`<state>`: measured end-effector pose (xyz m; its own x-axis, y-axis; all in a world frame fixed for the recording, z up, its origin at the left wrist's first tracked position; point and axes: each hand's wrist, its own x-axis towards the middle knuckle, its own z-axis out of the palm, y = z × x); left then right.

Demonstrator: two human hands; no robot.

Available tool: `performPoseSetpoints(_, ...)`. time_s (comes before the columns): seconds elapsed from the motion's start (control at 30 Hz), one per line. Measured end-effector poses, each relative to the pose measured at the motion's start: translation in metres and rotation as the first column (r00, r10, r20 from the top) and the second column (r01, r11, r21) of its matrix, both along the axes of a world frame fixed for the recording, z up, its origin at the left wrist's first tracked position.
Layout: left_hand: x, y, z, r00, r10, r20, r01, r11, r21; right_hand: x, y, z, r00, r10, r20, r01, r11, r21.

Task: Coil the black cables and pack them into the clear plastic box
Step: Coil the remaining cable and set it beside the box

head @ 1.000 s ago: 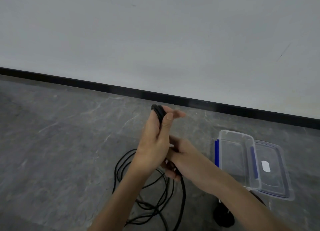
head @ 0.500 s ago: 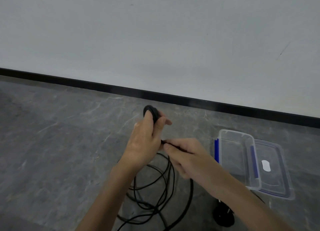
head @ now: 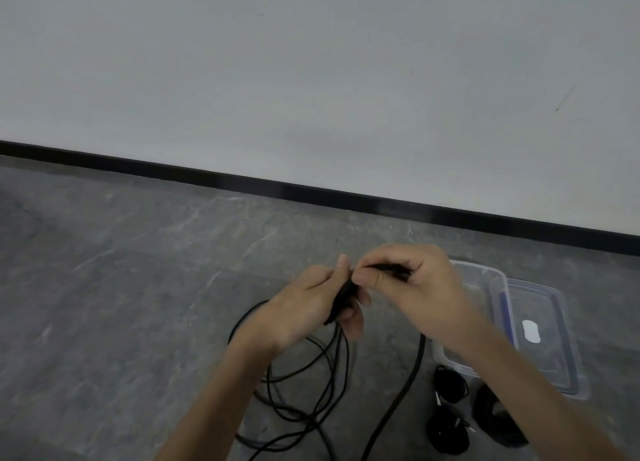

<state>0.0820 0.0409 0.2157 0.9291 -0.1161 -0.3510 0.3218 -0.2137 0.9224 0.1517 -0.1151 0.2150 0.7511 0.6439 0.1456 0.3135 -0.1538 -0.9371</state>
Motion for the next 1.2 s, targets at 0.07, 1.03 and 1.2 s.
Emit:
performPoseSetpoints(0.07, 0.0, -0.002, 0.001, 1.0, -0.012, 0.017, 0.014, 0.997, -0.07, 0.002, -0.001, 0.0, 0.998, 0.022, -0.065, -0.016, 0.996, 0.084)
performPoseSetpoints(1.03, -0.004, 0.002, 0.018, 0.983, -0.182, -0.033, 0.148, 0.879, -0.453, 0.005, -0.002, 0.003, 0.962, 0.098, -0.255, -0.054, 0.983, 0.175)
performPoseSetpoints(1.2, -0.003, 0.001, 0.018, 0.983, -0.179, -0.039, 0.139, 0.868, -0.477, 0.005, -0.006, 0.007, 0.96, 0.047, -0.276, 0.015, 0.976, 0.216)
